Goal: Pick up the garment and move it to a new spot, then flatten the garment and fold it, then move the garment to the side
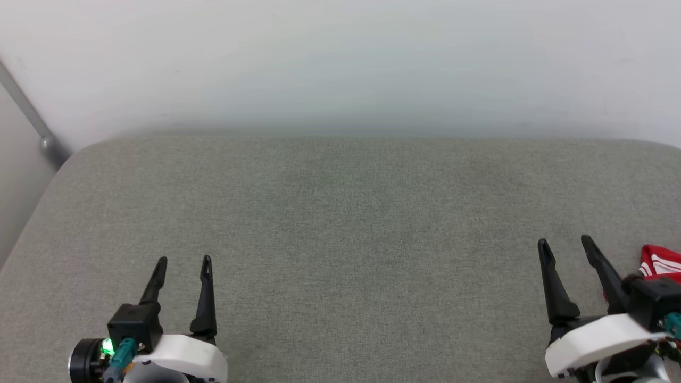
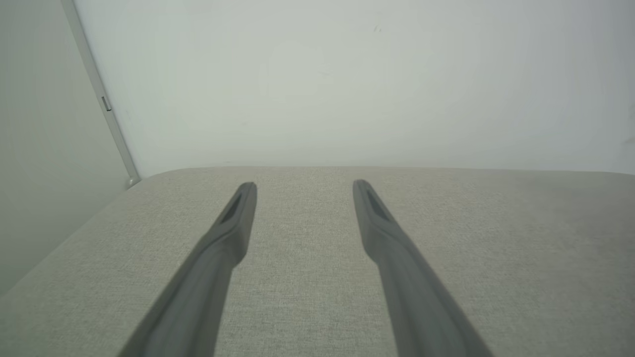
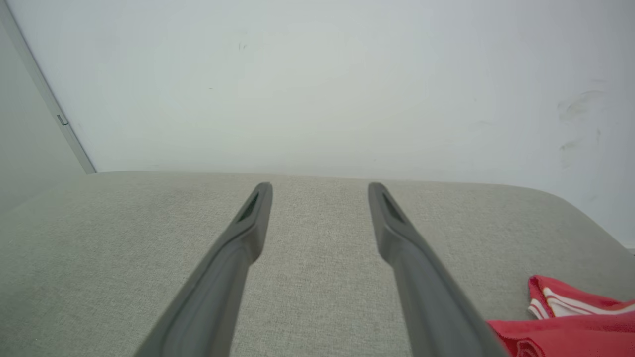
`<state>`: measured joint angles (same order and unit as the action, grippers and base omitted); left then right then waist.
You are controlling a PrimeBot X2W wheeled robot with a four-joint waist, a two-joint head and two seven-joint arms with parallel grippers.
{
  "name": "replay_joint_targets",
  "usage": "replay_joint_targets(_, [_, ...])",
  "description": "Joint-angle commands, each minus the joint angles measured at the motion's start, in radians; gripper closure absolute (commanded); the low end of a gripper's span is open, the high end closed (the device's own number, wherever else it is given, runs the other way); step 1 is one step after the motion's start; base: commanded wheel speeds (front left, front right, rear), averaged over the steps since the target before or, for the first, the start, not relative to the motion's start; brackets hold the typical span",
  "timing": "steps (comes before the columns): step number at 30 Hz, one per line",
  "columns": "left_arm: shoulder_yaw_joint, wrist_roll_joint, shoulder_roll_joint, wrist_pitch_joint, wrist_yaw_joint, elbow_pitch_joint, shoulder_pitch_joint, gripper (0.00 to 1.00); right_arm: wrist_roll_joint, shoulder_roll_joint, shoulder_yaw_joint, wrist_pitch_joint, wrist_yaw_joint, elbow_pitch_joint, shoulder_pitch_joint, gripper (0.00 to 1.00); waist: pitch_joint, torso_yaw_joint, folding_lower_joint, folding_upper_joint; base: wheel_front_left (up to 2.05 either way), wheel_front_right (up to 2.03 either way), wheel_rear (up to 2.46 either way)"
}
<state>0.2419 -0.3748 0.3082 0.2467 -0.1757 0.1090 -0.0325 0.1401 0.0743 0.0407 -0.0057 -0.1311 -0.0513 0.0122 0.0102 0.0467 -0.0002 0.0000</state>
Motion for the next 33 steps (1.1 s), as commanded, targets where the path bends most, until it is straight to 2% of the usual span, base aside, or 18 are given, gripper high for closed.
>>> replay_joint_targets(1, [0.009, 0.007, -0.003, 0.007, 0.007, 0.006, 0.015, 0.00, -0.002, -0.010, 0.007, -0.004, 0.001, -0.012, 0.033, 0.00, 0.011, 0.003, 0.0002, 0.0000, 0.00, 0.00, 0.00])
replay_joint_targets(14, [0.039, 0.010, -0.016, 0.014, 0.040, 0.056, 0.005, 0.00, 0.001, -0.025, 0.020, 0.002, 0.001, -0.044, 0.115, 0.00, 0.041, -0.008, 0.0002, 0.0000, 0.00, 0.00, 0.00])
replay_joint_targets(32, [0.040, 0.010, -0.007, 0.017, 0.037, 0.063, -0.013, 0.00, -0.004, -0.025, 0.016, 0.012, 0.001, -0.033, 0.100, 0.00, 0.036, -0.008, 0.0002, 0.0000, 0.00, 0.00, 0.00])
replay_joint_targets(33, [0.041, 0.008, -0.010, 0.012, 0.040, 0.062, 0.001, 1.00, -0.003, -0.022, 0.016, 0.012, 0.000, -0.035, 0.106, 1.00, 0.036, -0.008, 0.0002, 0.0000, 0.00, 0.00, 0.00])
